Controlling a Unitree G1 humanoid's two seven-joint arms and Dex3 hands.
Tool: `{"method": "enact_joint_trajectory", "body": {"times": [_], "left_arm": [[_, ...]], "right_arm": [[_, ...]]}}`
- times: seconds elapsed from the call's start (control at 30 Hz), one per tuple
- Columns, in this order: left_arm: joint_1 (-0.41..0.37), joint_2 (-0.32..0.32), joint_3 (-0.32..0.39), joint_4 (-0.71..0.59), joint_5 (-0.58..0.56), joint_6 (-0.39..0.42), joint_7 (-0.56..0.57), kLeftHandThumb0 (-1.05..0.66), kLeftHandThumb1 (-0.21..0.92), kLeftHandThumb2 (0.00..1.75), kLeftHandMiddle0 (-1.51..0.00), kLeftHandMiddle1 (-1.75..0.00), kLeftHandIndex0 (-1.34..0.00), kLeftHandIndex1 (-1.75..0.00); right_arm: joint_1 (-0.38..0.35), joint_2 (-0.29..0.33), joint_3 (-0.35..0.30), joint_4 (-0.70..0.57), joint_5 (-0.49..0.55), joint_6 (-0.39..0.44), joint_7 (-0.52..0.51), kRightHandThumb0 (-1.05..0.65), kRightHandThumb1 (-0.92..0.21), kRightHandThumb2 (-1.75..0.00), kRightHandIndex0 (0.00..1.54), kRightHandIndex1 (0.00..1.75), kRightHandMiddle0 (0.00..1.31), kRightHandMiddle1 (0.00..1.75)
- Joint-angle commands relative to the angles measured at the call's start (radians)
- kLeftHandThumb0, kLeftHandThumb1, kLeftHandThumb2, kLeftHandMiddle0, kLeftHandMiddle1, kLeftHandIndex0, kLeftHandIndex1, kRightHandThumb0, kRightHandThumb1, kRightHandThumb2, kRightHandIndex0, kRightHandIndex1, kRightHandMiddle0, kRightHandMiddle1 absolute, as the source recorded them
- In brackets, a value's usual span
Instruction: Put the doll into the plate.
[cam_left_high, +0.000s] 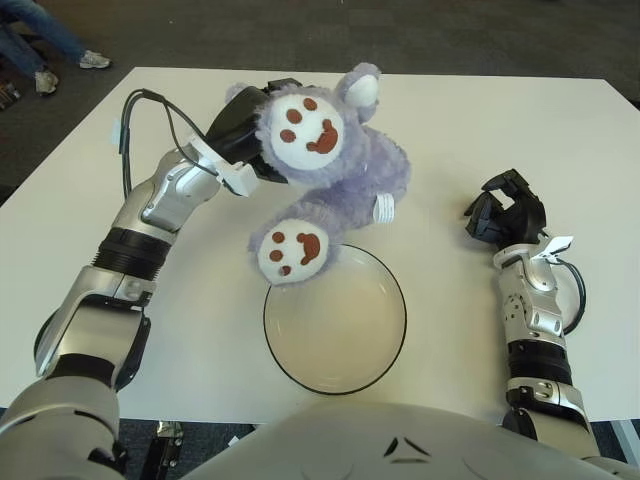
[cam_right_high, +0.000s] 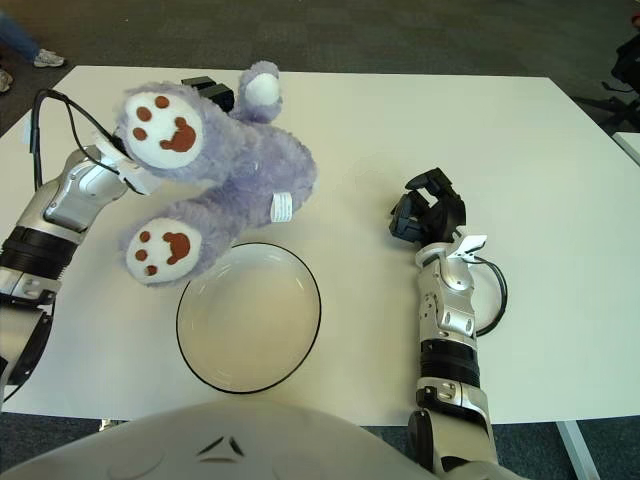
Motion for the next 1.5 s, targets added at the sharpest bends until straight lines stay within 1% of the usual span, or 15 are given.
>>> {"method": "enact_joint_trajectory", "body": {"times": [0.0, 0.13, 0.33, 0.43, 0.53, 0.63, 0.8, 0.9, 1.1, 1.47], "left_arm": [[0.035, 0.002, 0.026, -0.054, -0.026, 0.005, -0.034, -0.01, -0.07, 1.72, -0.93, -1.65, -0.67, -1.75], [0.072, 0.0, 0.04, -0.102, -0.045, 0.011, -0.068, -0.01, -0.06, 1.72, -0.91, -1.67, -0.67, -1.75], [0.11, 0.013, 0.041, -0.141, -0.171, 0.007, -0.175, -0.01, -0.03, 1.69, -0.88, -1.7, -0.64, -1.75], [0.123, 0.019, 0.046, -0.141, -0.231, -0.015, -0.223, 0.0, -0.01, 1.68, -0.86, -1.7, -0.63, -1.75], [0.134, 0.021, 0.057, -0.137, -0.256, -0.043, -0.252, 0.0, 0.0, 1.67, -0.85, -1.71, -0.62, -1.75], [0.162, 0.028, 0.073, -0.142, -0.253, -0.096, -0.261, 0.0, 0.01, 1.66, -0.84, -1.71, -0.61, -1.75], [0.176, 0.024, 0.089, -0.139, -0.239, -0.144, -0.269, 0.0, 0.02, 1.64, -0.84, -1.71, -0.6, -1.75], [0.188, 0.017, 0.1, -0.143, -0.218, -0.187, -0.26, 0.0, 0.03, 1.64, -0.84, -1.7, -0.6, -1.75], [0.199, 0.001, 0.114, -0.143, -0.2, -0.237, -0.25, 0.0, 0.03, 1.63, -0.84, -1.7, -0.6, -1.75], [0.223, -0.04, 0.122, -0.117, -0.231, -0.306, -0.247, 0.0, 0.06, 1.61, -0.82, -1.7, -0.57, -1.75]], "right_arm": [[0.028, 0.006, 0.006, 0.044, -0.004, 0.048, 0.0, -0.01, -0.11, -1.53, 0.74, 1.75, 0.62, 1.65], [0.026, 0.003, 0.006, 0.047, -0.003, 0.049, 0.001, -0.01, -0.11, -1.53, 0.73, 1.75, 0.62, 1.65], [0.026, 0.002, 0.009, 0.046, -0.007, 0.051, -0.004, -0.01, -0.11, -1.53, 0.73, 1.75, 0.62, 1.65], [0.026, 0.002, 0.009, 0.046, -0.008, 0.051, -0.006, -0.01, -0.11, -1.53, 0.73, 1.75, 0.62, 1.64], [0.027, 0.002, 0.01, 0.045, -0.009, 0.052, -0.007, -0.01, -0.11, -1.52, 0.73, 1.75, 0.63, 1.63], [0.027, 0.001, 0.011, 0.044, -0.011, 0.053, -0.008, -0.01, -0.11, -1.52, 0.73, 1.75, 0.64, 1.62], [0.026, 0.0, 0.012, 0.044, -0.012, 0.056, -0.006, -0.01, -0.1, -1.52, 0.73, 1.75, 0.64, 1.62], [0.025, -0.003, 0.012, 0.045, -0.013, 0.06, -0.006, -0.01, -0.1, -1.52, 0.73, 1.75, 0.64, 1.62], [0.024, -0.003, 0.013, 0.045, -0.014, 0.061, -0.008, -0.01, -0.1, -1.52, 0.73, 1.75, 0.64, 1.62], [0.024, -0.005, 0.019, 0.056, -0.027, 0.05, -0.008, -0.01, -0.11, -1.52, 0.73, 1.75, 0.64, 1.62]]}}
